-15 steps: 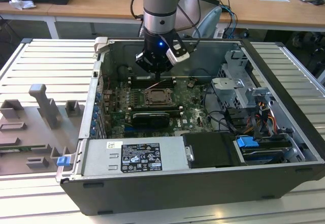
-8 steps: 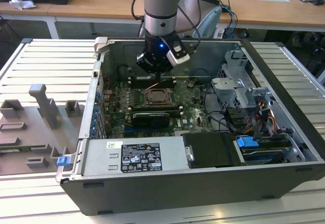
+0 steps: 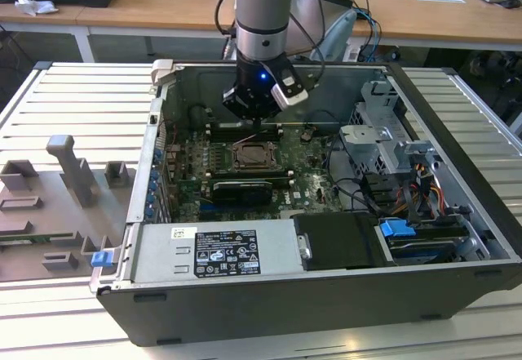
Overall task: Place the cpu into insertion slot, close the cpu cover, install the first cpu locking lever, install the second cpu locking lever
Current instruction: 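Install the first cpu locking lever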
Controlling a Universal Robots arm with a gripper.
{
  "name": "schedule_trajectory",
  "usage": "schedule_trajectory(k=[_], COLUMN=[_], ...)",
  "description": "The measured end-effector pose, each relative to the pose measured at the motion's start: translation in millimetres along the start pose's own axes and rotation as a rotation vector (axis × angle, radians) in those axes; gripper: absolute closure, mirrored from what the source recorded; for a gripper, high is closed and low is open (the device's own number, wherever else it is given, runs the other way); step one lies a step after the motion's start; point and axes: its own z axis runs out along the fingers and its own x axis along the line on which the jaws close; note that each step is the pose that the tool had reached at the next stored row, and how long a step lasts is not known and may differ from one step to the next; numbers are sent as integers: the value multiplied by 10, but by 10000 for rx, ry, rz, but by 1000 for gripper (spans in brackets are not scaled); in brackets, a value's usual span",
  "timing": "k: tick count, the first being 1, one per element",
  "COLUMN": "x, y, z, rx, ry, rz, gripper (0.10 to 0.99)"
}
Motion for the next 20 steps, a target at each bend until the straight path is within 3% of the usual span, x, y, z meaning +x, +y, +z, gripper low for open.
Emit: schedule_trajectory(k=[10,20], x=[-80,-94], y=[-14,-22], z=[108,199], rx=[-12,29], ry=[12,51], rz=[0,3], gripper=[980,980])
